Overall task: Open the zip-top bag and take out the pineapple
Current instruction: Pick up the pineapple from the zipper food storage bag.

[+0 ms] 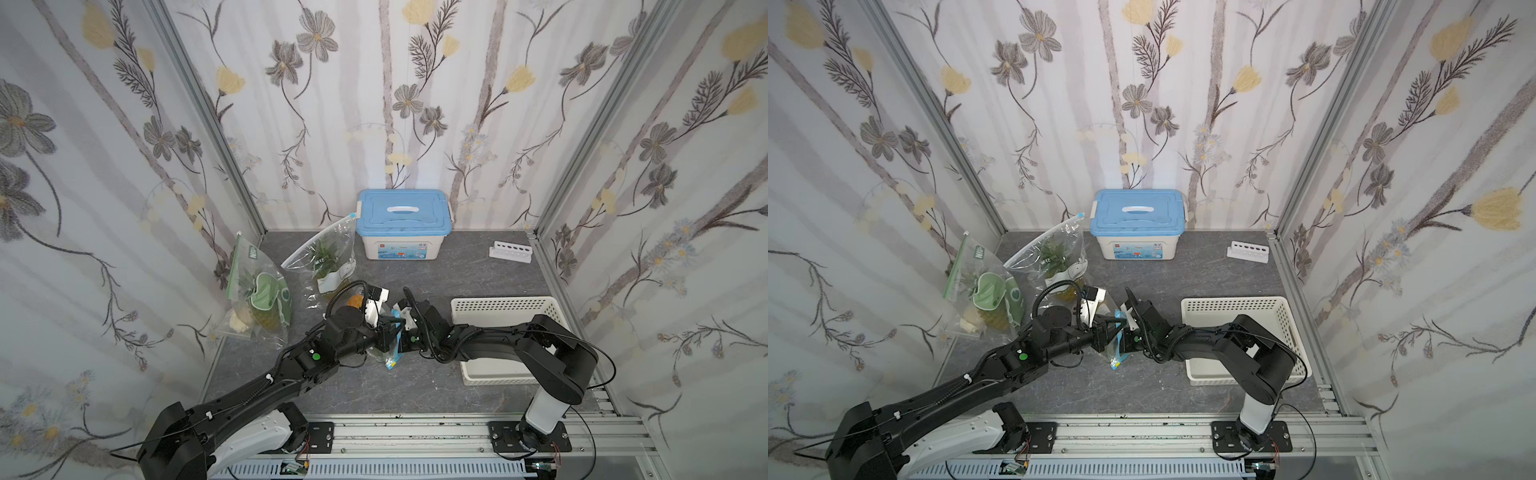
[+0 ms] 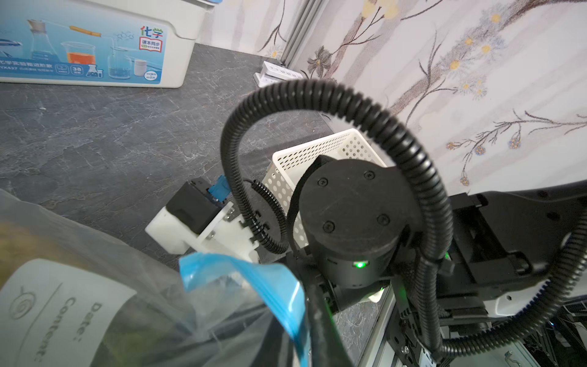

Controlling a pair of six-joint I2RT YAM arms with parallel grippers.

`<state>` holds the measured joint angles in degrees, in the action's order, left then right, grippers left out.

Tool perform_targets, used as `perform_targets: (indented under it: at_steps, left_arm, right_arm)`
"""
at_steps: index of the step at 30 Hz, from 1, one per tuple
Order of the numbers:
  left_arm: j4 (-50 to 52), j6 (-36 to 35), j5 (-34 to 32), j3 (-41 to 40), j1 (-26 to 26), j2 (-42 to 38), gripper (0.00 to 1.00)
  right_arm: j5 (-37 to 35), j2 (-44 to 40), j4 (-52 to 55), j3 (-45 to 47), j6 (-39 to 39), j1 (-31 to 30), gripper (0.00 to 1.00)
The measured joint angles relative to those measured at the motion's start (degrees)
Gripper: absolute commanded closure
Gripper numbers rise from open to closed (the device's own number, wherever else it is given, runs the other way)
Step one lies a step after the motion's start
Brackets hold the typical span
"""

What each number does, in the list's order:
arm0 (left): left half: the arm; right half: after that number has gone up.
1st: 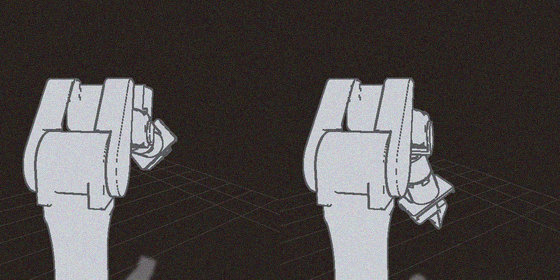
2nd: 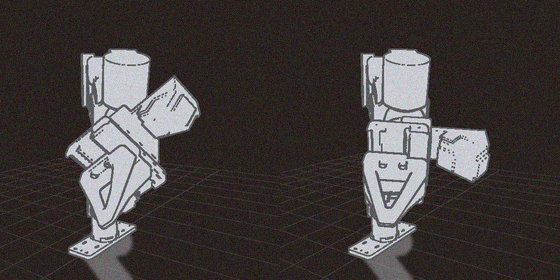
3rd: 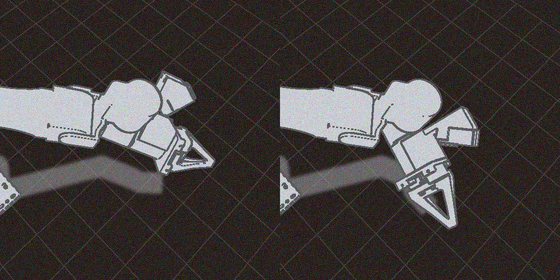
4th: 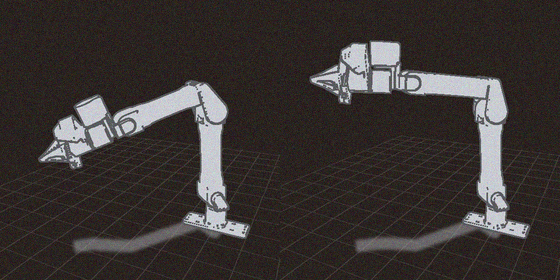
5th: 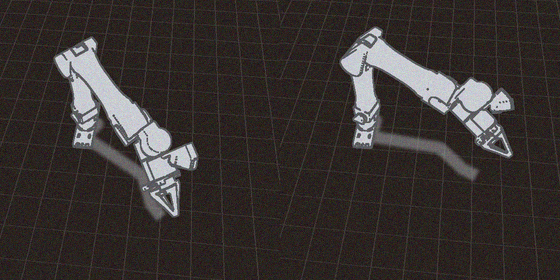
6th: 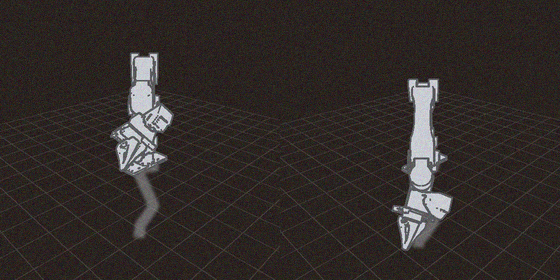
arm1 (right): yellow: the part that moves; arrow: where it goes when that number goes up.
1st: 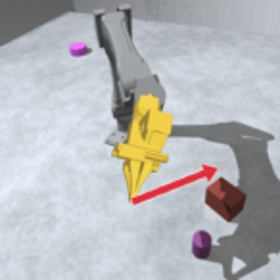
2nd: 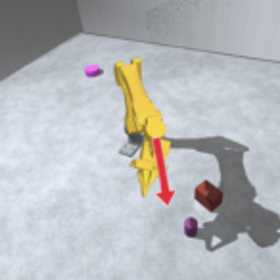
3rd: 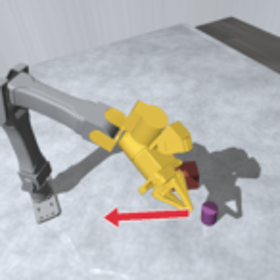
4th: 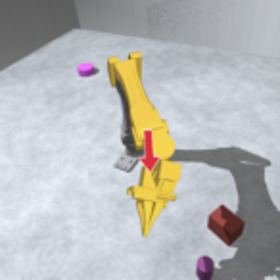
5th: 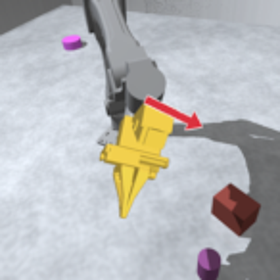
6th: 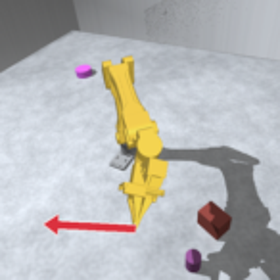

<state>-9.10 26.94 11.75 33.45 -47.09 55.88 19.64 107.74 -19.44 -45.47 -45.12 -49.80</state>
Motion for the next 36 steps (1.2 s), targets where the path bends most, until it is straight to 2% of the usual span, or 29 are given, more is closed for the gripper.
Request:
perform_targets:
  at_steps: [2, 5, 11, 16, 23, 28, 32, 34, 36]
  left_arm:
    - [2.1, -0.7, -2.3, -0.5, 0.1, -2.1, 0.47]
    - [4.8, -1.7, -6.3, -2.1, 0.9, -5.5, 0.38]
    - [7.2, -2.4, -11.1, -6.5, 3.7, -11.6, 0.29]
    - [6.8, -2.3, -12.3, -9.3, 4.8, -12.5, 0.27]
    - [-0.2, -0.4, -12.5, -13.3, 5.2, -8.3, 0.25]
    - [-4.0, 0.1, -12.3, -16.0, 5.2, -6.1, 0.24]
    - [-6.8, 0.1, -12.0, -17.4, 5.3, -5.7, 0.24]
    - [-7.7, 0.1, -11.5, -17.5, 5.3, -6.0, 0.24]
    - [-8.3, 0.1, -11.0, -17.5, 5.3, -6.7, 0.24]
  right_arm:
    - [-0.1, -2.3, 0.2, 0.6, 0.1, 0.0, 1.0]
    - [0.0, -6.8, 2.3, 0.7, 1.2, 0.0, 1.0]
    - [0.9, -14.4, 11.1, -3.6, 4.5, 0.0, 1.0]
    - [2.1, -18.5, 21.3, -9.6, 7.1, 0.5, 1.0]
    - [1.6, -18.9, 36.2, -17.6, 10.6, 2.3, 1.0]
    - [1.7, -16.6, 41.3, -20.2, 11.1, 4.2, 1.0]
    - [3.2, -12.4, 40.0, -22.6, 11.2, 4.8, 1.0]
    - [3.2, -10.9, 40.0, -23.5, 11.4, 4.8, 0.9]
    - [3.0, -9.6, 40.5, -24.8, 11.6, 4.9, 0.74]
